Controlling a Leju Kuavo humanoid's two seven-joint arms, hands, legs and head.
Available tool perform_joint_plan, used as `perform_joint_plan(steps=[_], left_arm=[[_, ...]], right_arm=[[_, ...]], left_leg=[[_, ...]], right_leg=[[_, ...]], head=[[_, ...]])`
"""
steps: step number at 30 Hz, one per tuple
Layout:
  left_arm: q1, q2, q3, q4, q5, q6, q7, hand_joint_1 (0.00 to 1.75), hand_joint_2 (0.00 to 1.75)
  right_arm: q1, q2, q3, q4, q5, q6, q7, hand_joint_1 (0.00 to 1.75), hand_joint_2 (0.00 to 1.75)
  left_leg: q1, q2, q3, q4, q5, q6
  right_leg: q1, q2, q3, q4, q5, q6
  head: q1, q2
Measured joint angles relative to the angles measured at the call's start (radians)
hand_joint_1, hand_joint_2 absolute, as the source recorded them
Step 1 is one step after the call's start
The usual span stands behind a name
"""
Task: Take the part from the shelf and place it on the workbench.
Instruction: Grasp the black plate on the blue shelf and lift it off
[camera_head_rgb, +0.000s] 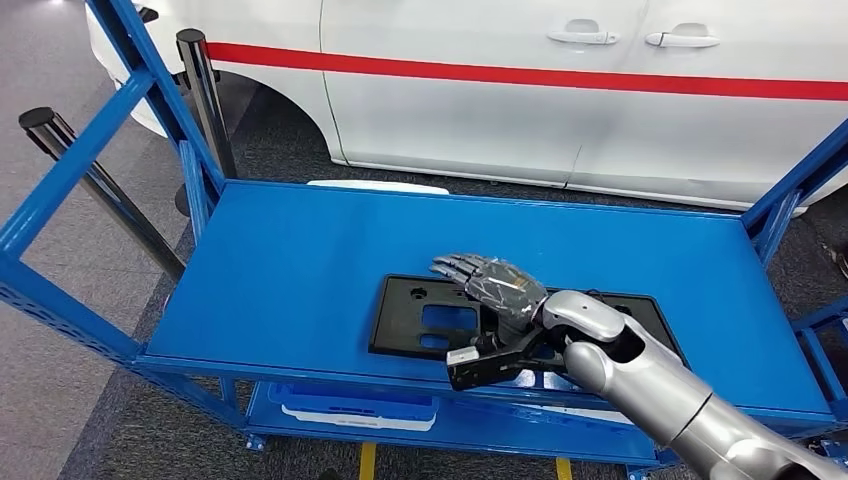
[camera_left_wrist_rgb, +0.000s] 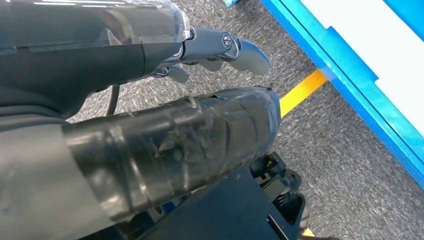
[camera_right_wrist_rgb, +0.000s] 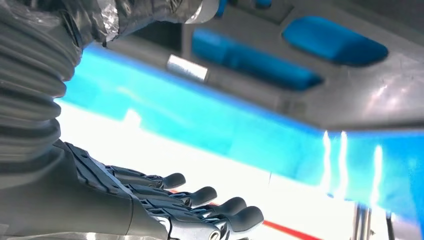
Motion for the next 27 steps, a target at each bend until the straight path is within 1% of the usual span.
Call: perform_joint_plan(steps=[1, 2, 3, 4, 5, 7, 8, 9, 11, 12, 13, 14, 15, 16, 17, 18, 19, 21, 22, 23, 24, 25, 26, 27], left_arm=[[0.000, 0.000, 0.000, 0.000, 0.000, 0.000, 0.000, 0.00, 0.00], [-0.001, 0.000, -0.001, 0.000, 0.000, 0.000, 0.000, 0.00, 0.00], [-0.001, 0.000, -0.001, 0.000, 0.000, 0.000, 0.000, 0.00, 0.00], [0.000, 0.000, -0.001, 0.000, 0.000, 0.000, 0.000, 0.00, 0.00], [0.000, 0.000, -0.001, 0.000, 0.000, 0.000, 0.000, 0.00, 0.00], [0.000, 0.000, -0.001, 0.000, 0.000, 0.000, 0.000, 0.00, 0.00], [0.000, 0.000, -0.001, 0.000, 0.000, 0.000, -0.001, 0.00, 0.00], [0.000, 0.000, -0.001, 0.000, 0.000, 0.000, -0.001, 0.00, 0.00], [0.000, 0.000, -0.002, 0.000, 0.000, 0.000, -0.001, 0.00, 0.00], [0.001, 0.000, -0.002, 0.000, 0.000, 0.000, 0.000, 0.00, 0.00], [0.002, 0.000, -0.002, 0.000, 0.000, 0.000, 0.000, 0.00, 0.00], [0.003, 0.000, -0.002, 0.000, 0.000, 0.000, 0.000, 0.00, 0.00], [0.004, 0.001, -0.002, 0.000, 0.000, 0.000, 0.000, 0.00, 0.00], [0.004, 0.001, -0.001, 0.000, 0.001, 0.000, 0.000, 0.00, 0.00], [0.004, 0.001, -0.001, 0.000, 0.001, 0.000, 0.000, 0.00, 0.00], [0.003, 0.001, -0.002, 0.000, 0.001, 0.000, 0.000, 0.00, 0.00], [0.003, 0.002, -0.002, 0.000, 0.001, 0.001, 0.000, 0.00, 0.00], [0.003, 0.002, -0.002, 0.000, 0.001, 0.001, 0.000, 0.00, 0.00], [0.004, 0.003, -0.002, 0.000, 0.000, 0.001, 0.000, 0.00, 0.00], [0.004, 0.003, -0.002, 0.000, 0.000, 0.001, 0.000, 0.00, 0.00], [0.003, 0.003, -0.002, 0.000, 0.000, 0.002, 0.000, 0.00, 0.00], [0.002, 0.003, -0.002, 0.000, 0.000, 0.002, 0.000, 0.00, 0.00], [0.001, 0.003, -0.003, 0.000, 0.000, 0.002, 0.000, 0.00, 0.00], [0.001, 0.003, -0.003, 0.000, 0.000, 0.002, 0.000, 0.00, 0.00]], right_arm=[[-0.016, 0.000, -0.006, -0.008, 0.006, 0.003, 0.008, 0.00, 1.75], [-0.032, 0.001, -0.012, -0.017, 0.011, 0.006, 0.016, 0.00, 1.75], [-0.046, 0.001, -0.018, -0.025, 0.015, 0.008, 0.022, 0.00, 1.75], [-0.057, 0.002, -0.021, -0.031, 0.018, 0.010, 0.026, 0.00, 1.75], [-0.065, 0.002, -0.023, -0.037, 0.021, 0.011, 0.029, 0.00, 1.75], [-0.073, 0.003, -0.024, -0.047, 0.025, 0.012, 0.031, 0.00, 1.75], [-0.077, 0.003, -0.026, -0.051, 0.026, 0.013, 0.033, 0.00, 1.75], [-0.081, 0.003, -0.028, -0.055, 0.026, 0.013, 0.034, 0.00, 1.75], [-0.086, 0.004, -0.032, -0.061, 0.028, 0.013, 0.037, 0.00, 1.75], [-0.086, 0.004, -0.032, -0.064, 0.029, 0.012, 0.038, 0.00, 1.75], [-0.086, 0.004, -0.033, -0.067, 0.030, 0.012, 0.038, 0.00, 1.75], [-0.086, 0.003, -0.034, -0.071, 0.031, 0.011, 0.039, 0.00, 1.75], [-0.087, 0.003, -0.035, -0.076, 0.032, 0.010, 0.039, 0.00, 1.75], [-0.088, 0.003, -0.037, -0.081, 0.033, 0.010, 0.040, 0.00, 1.75], [-0.090, 0.002, -0.039, -0.085, 0.034, 0.009, 0.040, 0.00, 1.75], [-0.091, 0.002, -0.039, -0.088, 0.035, 0.009, 0.040, 0.00, 1.75], [-0.092, 0.002, -0.040, -0.091, 0.036, 0.008, 0.040, 0.00, 1.75], [-0.093, 0.001, -0.041, -0.096, 0.037, 0.008, 0.041, 0.00, 1.75], [-0.093, 0.000, -0.042, -0.098, 0.037, 0.007, 0.041, 0.00, 1.75], [-0.094, 0.000, -0.043, -0.100, 0.037, 0.007, 0.041, 0.00, 1.75], [-0.095, -0.001, -0.044, -0.103, 0.037, 0.007, 0.041, 0.00, 1.75], [-0.094, -0.002, -0.045, -0.104, 0.038, 0.007, 0.041, 0.00, 1.75], [-0.092, -0.002, -0.045, -0.106, 0.039, 0.007, 0.042, 0.00, 1.75], [-0.086, -0.002, -0.045, -0.107, 0.042, 0.007, 0.042, 0.00, 1.75]], left_leg=[[-0.001, -0.001, 0.000, 0.001, -0.001, -0.002], [-0.002, -0.001, -0.001, 0.002, -0.002, -0.005], [-0.004, -0.001, -0.002, 0.003, -0.002, -0.010], [-0.005, -0.001, -0.003, 0.003, -0.002, -0.015], [-0.005, -0.001, -0.004, 0.002, -0.001, -0.020], [-0.004, -0.001, -0.008, 0.009, -0.009, -0.030], [-0.003, -0.001, -0.017, 0.031, -0.025, -0.035], [-0.002, 0.000, -0.036, 0.073, -0.050, -0.039], [-0.001, 0.000, -0.094, 0.201, -0.110, -0.044], [-0.001, 0.000, -0.121, 0.257, -0.127, -0.045], [-0.001, 0.000, -0.136, 0.283, -0.126, -0.046], [-0.001, 0.000, -0.132, 0.269, -0.105, -0.045], [-0.001, 0.000, -0.110, 0.219, -0.070, -0.043], [-0.001, 0.000, -0.080, 0.149, -0.033, -0.040], [-0.002, 0.000, -0.050, 0.084, -0.008, -0.037], [-0.003, 0.000, -0.029, 0.040, 0.004, -0.033], [-0.004, 0.000, -0.019, 0.017, 0.006, -0.030], [-0.006, -0.002, -0.016, 0.007, 0.004, -0.022], [-0.004, -0.001, -0.014, 0.002, 0.007, -0.017], [-0.003, -0.001, -0.011, -0.003, 0.010, -0.011], [-0.001, 0.000, -0.009, -0.008, 0.012, -0.006], [0.000, 0.000, -0.008, -0.010, 0.013, -0.002], [0.000, 0.000, -0.009, -0.010, 0.013, 0.000], [0.000, 0.000, -0.009, -0.010, 0.013, 0.000]], right_leg=[[0.001, 0.000, 0.034, -0.070, 0.030, -0.004], [0.003, 0.000, 0.063, -0.130, 0.050, -0.008], [0.006, 0.001, 0.081, -0.169, 0.059, -0.011], [0.009, 0.001, 0.087, -0.185, 0.058, -0.014], [0.011, 0.001, 0.087, -0.188, 0.058, -0.017], [0.008, 0.000, 0.089, -0.193, 0.061, -0.026], [0.006, -0.001, 0.090, -0.196, 0.063, -0.033], [0.004, -0.002, 0.092, -0.199, 0.065, -0.038], [0.006, -0.002, 0.092, -0.199, 0.064, -0.044], [0.008, -0.002, 0.093, -0.198, 0.064, -0.045], [0.008, -0.002, 0.093, -0.197, 0.063, -0.046], [0.009, -0.001, 0.094, -0.196, 0.062, -0.047], [0.009, 0.000, 0.096, -0.195, 0.060, -0.046], [0.009, 0.000, 0.097, -0.194, 0.058, -0.045], [0.011, 0.001, 0.097, -0.191, 0.056, -0.043], [0.013, 0.001, 0.096, -0.189, 0.054, -0.039], [0.014, 0.002, 0.094, -0.188, 0.054, -0.035], [0.015, 0.002, 0.092, -0.189, 0.054, -0.025], [0.014, 0.002, 0.091, -0.186, 0.051, -0.021], [0.013, 0.002, 0.085, -0.173, 0.041, -0.016], [0.012, 0.002, 0.071, -0.141, 0.020, -0.011], [0.010, 0.001, 0.047, -0.088, -0.009, -0.008], [0.009, 0.001, 0.016, -0.023, -0.039, -0.004], [0.008, 0.001, -0.014, 0.037, -0.062, -0.002]], head=[[0.000, 0.000], [0.000, 0.000], [0.000, 0.000], [0.000, 0.000], [-0.001, 0.000], [-0.001, 0.000], [-0.001, 0.000], [-0.002, 0.000], [-0.002, 0.000], [-0.002, 0.000], [-0.002, 0.000], [-0.002, 0.000], [-0.002, 0.000], [-0.002, 0.000], [-0.002, 0.000], [-0.002, 0.000], [-0.001, 0.000], [-0.001, 0.000], [-0.001, 0.000], [-0.001, 0.000], [-0.001, 0.000], [0.000, 0.000], [0.000, 0.000], [0.000, 0.000]])
